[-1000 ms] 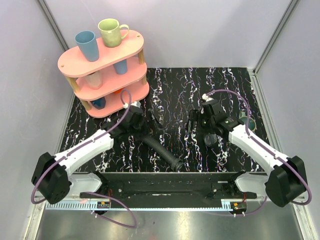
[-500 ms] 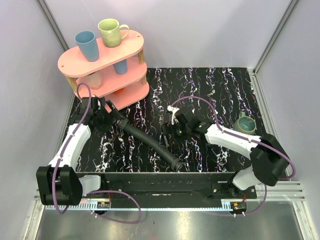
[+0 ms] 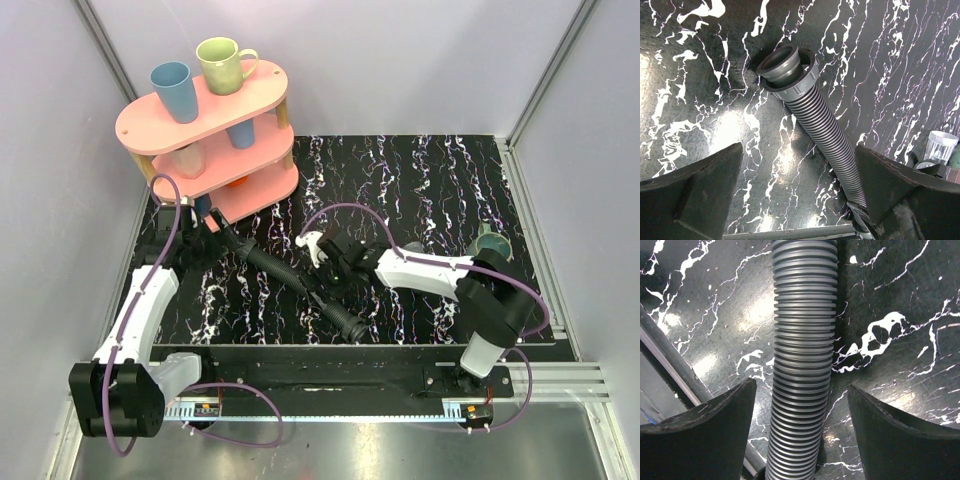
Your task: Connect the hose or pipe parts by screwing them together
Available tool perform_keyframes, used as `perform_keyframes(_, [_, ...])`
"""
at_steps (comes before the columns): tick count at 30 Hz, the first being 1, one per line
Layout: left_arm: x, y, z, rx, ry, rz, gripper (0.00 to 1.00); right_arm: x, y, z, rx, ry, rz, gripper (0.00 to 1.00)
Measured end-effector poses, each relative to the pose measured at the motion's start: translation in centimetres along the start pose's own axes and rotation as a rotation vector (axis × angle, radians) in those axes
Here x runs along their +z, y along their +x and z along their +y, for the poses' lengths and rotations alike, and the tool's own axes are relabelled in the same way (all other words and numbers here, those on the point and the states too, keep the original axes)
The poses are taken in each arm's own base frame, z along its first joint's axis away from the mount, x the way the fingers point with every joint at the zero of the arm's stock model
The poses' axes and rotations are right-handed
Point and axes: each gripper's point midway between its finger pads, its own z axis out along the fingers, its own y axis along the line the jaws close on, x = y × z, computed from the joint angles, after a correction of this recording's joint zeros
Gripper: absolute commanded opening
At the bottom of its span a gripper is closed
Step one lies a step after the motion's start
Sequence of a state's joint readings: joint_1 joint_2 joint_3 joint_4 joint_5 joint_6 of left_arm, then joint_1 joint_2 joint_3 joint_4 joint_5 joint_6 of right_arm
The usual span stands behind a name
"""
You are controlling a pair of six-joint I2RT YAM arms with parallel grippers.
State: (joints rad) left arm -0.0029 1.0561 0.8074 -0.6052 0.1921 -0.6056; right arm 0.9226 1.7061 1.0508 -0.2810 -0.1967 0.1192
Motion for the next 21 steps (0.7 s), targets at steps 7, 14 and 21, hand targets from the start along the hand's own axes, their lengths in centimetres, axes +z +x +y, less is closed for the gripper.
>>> perform_keyframes(7, [-0.6, -0.7, 0.1, 0.005, -0.012, -0.046, 0.99, 0.4, 0.2, -0.3, -0.211, -0.036, 0.047, 0.7])
perform_keyframes(14, [-0.6, -0.7, 0.2, 0.006, -0.013, -0.05, 0.98, 0.4, 2.3, -1.7, -0.384, -0.037, 0.151, 0.66])
perform_keyframes(21, [-0.7, -0.4, 0.4, 0.006, -0.011, -0.051, 0.98, -0.7, 5.1, -3.8, -0.565, -0.001, 0.214, 0.65])
